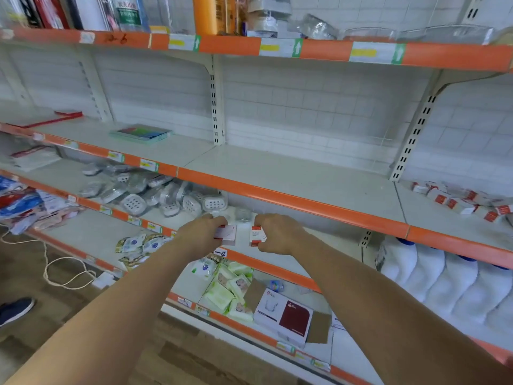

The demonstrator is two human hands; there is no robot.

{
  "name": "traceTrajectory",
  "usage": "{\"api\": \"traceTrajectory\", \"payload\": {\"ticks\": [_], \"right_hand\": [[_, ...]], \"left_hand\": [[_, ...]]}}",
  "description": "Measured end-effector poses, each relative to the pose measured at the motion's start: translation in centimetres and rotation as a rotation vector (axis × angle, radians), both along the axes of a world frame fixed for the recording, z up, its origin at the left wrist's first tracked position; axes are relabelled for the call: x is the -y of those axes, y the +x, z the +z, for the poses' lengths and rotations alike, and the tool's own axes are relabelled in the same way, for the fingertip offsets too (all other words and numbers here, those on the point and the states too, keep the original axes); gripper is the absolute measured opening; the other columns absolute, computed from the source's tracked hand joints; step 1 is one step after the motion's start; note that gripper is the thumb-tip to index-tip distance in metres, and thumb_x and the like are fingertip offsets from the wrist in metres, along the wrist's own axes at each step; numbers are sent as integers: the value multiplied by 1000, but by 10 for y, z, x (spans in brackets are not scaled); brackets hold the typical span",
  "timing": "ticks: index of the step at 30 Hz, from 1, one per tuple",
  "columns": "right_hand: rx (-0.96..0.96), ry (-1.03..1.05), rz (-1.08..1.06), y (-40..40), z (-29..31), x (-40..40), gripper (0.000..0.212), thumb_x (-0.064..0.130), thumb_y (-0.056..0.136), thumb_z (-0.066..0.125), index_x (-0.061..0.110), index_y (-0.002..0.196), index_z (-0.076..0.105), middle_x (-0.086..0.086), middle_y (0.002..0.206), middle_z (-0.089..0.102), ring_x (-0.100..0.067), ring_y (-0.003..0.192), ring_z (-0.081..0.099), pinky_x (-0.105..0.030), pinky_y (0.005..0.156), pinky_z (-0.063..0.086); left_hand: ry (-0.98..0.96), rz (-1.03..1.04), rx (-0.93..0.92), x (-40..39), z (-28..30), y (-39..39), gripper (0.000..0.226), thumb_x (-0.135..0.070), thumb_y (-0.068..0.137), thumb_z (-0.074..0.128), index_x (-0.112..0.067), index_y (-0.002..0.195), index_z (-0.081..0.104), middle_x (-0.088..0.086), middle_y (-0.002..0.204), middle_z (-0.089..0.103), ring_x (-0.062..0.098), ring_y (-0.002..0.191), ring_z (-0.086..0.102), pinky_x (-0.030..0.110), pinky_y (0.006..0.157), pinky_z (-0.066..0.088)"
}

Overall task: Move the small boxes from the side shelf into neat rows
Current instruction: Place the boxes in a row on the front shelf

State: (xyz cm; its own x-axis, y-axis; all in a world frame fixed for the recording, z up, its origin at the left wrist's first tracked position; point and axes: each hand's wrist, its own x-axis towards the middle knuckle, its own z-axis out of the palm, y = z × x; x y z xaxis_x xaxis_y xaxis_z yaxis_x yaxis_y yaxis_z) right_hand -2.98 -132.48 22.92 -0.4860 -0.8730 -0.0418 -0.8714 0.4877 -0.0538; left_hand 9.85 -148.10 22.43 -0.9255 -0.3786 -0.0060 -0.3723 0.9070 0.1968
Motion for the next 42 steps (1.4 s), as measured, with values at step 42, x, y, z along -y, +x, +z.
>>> {"api": "traceTrajectory", "payload": {"ticks": [42], "right_hand": [[-58,-56,-134,-196,8,250,41,32,83,64,15,118,51,-5,110,58,-25,97,58,-30,70,39]], "left_hand": [[7,-163,-95,267,1,-232,36,-22,91,55,-25,127,53,2,109,52,23,104,55,32,80,44]]}}
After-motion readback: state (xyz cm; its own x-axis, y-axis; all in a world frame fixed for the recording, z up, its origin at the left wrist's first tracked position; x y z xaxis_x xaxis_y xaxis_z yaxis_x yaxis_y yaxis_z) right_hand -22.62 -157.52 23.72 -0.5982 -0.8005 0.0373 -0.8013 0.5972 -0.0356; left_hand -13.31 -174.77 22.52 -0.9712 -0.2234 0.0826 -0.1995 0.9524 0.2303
